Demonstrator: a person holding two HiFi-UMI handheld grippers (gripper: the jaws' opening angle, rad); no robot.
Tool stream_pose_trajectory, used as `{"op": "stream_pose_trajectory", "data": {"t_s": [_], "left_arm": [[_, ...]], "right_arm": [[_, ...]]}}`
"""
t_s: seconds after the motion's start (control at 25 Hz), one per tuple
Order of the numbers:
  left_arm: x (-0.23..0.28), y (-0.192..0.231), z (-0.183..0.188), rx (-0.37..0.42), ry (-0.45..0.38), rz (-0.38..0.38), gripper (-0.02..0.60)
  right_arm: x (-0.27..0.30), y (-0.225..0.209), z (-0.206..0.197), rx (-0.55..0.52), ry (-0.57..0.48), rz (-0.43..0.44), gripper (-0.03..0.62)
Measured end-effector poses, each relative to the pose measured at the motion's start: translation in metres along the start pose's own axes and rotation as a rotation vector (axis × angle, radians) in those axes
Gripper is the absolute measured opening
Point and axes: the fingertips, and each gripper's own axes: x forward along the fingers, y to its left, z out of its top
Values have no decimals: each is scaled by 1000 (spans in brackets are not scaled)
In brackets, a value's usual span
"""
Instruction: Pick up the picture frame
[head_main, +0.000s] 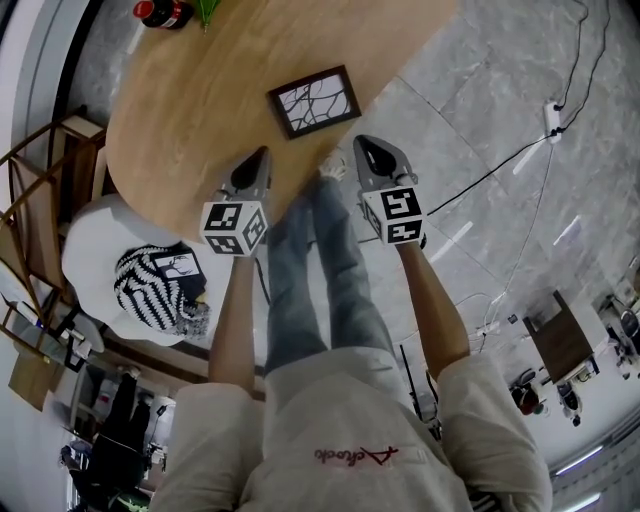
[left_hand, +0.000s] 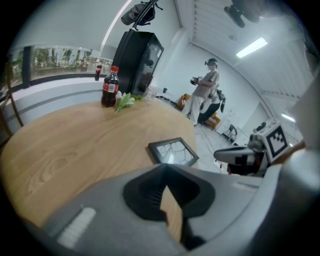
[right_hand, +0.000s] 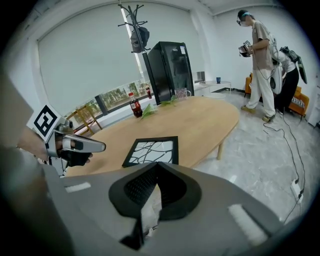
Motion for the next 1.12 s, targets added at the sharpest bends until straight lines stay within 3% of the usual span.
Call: {"op": "stream_pose_trajectory", "data": {"t_s": [0.64, 0.8, 0.88, 0.96, 1.04, 1.12], "left_arm": [[50, 23, 6, -5, -15, 33, 0], [61, 23, 5, -18, 17, 43, 2], [67, 23, 3, -27, 30, 41, 55], [72, 23, 2, -36, 36, 43, 102], [76, 23, 3, -43, 37, 49, 126], [79, 24, 4, -49, 37, 62, 149]], "right_arm": [[53, -35, 9, -10, -25, -25, 3], [62, -40, 21, -11, -45, -16, 4], [66, -41, 22, -16, -45, -14, 5], [71, -42, 22, -19, -40, -10, 46], [76, -44, 20, -21, -33, -9, 89], [79, -46, 18, -20, -22, -11, 92]]}}
